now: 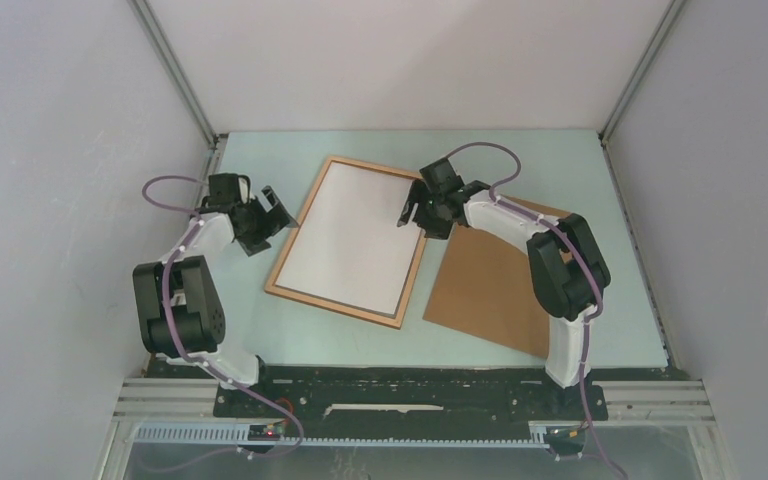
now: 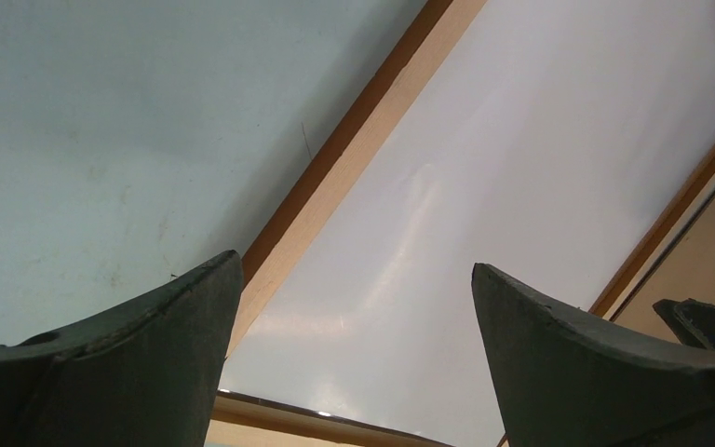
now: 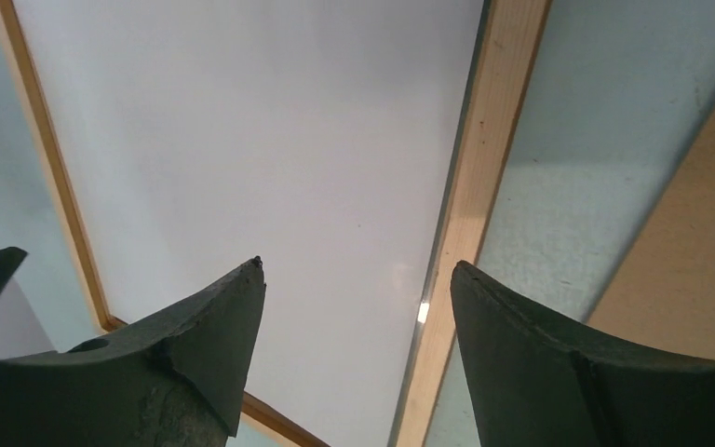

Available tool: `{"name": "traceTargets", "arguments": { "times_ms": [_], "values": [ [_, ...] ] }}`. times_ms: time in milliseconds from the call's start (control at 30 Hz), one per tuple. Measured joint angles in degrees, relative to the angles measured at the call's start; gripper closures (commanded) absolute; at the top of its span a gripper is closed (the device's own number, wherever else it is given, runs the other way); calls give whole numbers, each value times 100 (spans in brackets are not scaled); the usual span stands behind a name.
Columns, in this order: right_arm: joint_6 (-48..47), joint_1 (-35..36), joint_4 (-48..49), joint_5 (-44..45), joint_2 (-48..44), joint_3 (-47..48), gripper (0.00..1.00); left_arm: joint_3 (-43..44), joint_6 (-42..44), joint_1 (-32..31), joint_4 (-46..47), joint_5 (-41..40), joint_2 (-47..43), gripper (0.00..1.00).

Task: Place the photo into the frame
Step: Turn over the photo from the photo frame.

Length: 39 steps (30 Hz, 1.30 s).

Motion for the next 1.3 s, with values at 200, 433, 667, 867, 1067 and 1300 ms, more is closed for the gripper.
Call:
{"name": "traceTargets", "arguments": {
  "times_ms": [200,433,667,867,1067,1300],
  "values": [
    [-501,-2,-549,192,-44,120,13,0,155,-278,-33,-210,-282,0],
    [-1532,-166,-1029,-70,-1250,-627,13,0,339,-929,0,-409,-866,0],
    [-1412,-103,-643,-1429,-1696,-1067,24,0,417,-1884,26,-415,-1163,0],
    [-793,761,-55,-2052,-1353,-1412,31,-133,382,-1996,-55,-299,-1744,0],
    [-566,1174,249,-2122,-942,-1528,37,-498,321,-2063,-162,9,-2435,0],
    [-474,1351,245,-1716,-811,-1558,37,-1126,155,-2225,-363,76,-2881,0]
  ]
}}
